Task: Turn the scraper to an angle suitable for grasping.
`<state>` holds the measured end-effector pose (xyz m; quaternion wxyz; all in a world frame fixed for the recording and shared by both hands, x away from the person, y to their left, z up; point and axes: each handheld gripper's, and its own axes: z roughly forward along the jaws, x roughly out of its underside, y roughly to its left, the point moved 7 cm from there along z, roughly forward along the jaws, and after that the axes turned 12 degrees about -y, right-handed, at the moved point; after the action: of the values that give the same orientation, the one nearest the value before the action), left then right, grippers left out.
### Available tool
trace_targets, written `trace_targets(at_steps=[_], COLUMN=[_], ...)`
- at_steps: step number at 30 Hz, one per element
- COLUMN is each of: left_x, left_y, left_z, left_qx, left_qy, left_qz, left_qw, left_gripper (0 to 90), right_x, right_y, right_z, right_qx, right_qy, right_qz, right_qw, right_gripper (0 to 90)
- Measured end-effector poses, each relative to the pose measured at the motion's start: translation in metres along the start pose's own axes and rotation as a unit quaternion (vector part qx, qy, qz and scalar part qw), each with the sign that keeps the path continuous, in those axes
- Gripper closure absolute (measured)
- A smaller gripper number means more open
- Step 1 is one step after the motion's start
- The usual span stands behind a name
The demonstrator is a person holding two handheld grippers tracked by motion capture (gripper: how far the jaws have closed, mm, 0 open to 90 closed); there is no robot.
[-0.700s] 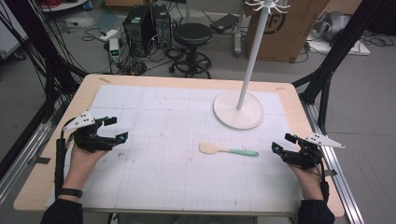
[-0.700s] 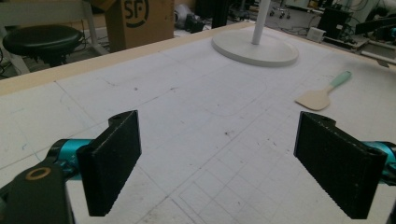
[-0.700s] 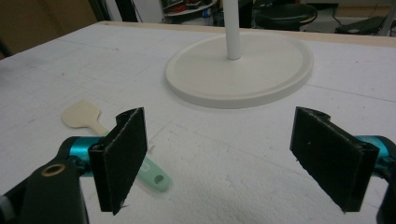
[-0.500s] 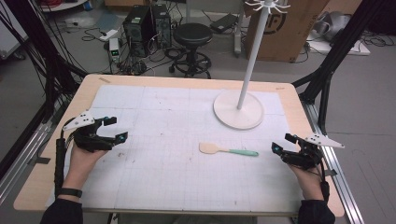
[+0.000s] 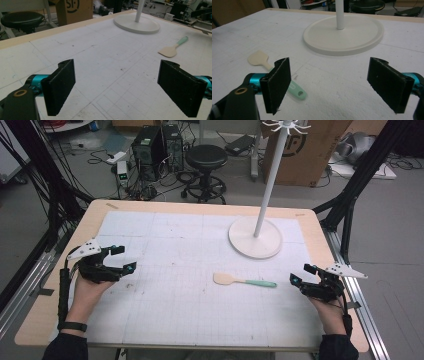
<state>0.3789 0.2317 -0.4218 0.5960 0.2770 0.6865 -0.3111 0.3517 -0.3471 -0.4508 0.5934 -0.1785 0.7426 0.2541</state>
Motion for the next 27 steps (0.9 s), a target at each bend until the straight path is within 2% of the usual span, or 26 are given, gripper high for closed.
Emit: trace_targets(at_steps=[2, 6, 7, 9, 10, 13, 16, 19, 20, 23, 27], left_x=[-0.001, -0.002, -0.002, -0.003, -0.003, -0.003, -0.002, -0.002, -0.002, -0.002, -0.002], left_y=[0.001, 0.002, 0.002, 0.003, 0.004, 0.005, 0.005, 0.004, 0.004, 0.004, 0.005], left_z=[-0.001, -0.004, -0.004, -0.005, -0.006, -0.006, -0.006, -0.006, -0.006, -0.006, -0.007], left_qx=[-0.001, -0.004, -0.005, -0.005, -0.006, -0.005, -0.005, -0.002, -0.002, -0.002, -0.003], left_qy=[-0.002, -0.002, -0.003, -0.005, -0.006, -0.005, -0.002, -0.001, -0.001, -0.001, -0.001], left_qz=[0.0, 0.0, 0.0, 0.0, 0.0, -0.003, -0.003, -0.002, -0.001, -0.001, -0.002], left_qw=[1.0, 1.0, 1.0, 1.0, 1.0, 1.0, 1.0, 1.0, 1.0, 1.0, 1.0], left_gripper=[15.3, 15.4, 15.4, 15.4, 15.4, 15.4, 15.4, 15.4, 15.4, 15.4, 15.4], right_x=[0.0, 0.0, 0.0, 0.002, 0.002, 0.005, 0.008, 0.01, 0.01, 0.017, 0.026], right_y=[0.001, 0.006, 0.006, 0.01, 0.01, 0.015, 0.022, 0.028, 0.028, 0.031, 0.038], right_z=[0.0, 0.0, 0.0, 0.002, 0.002, 0.007, 0.014, 0.016, 0.016, 0.018, 0.019], right_qx=[-0.003, -0.014, -0.014, -0.024, -0.024, -0.032, -0.044, -0.061, -0.061, -0.075, -0.093], right_qy=[0.0, 0.004, 0.004, 0.014, 0.014, 0.028, 0.04, 0.05, 0.05, 0.071, 0.101], right_qz=[0.0, -0.008, -0.008, -0.018, -0.018, -0.031, -0.046, -0.048, -0.048, -0.049, -0.05], right_qw=[1.0, 0.9999, 0.9999, 0.9994, 0.9994, 0.9986, 0.9972, 0.9957, 0.9957, 0.9935, 0.9892], right_gripper=[21.0, 32.0, 32.0, 44.9, 44.9, 55.2, 66.4, 75.7, 75.7, 85.2, 89.4])
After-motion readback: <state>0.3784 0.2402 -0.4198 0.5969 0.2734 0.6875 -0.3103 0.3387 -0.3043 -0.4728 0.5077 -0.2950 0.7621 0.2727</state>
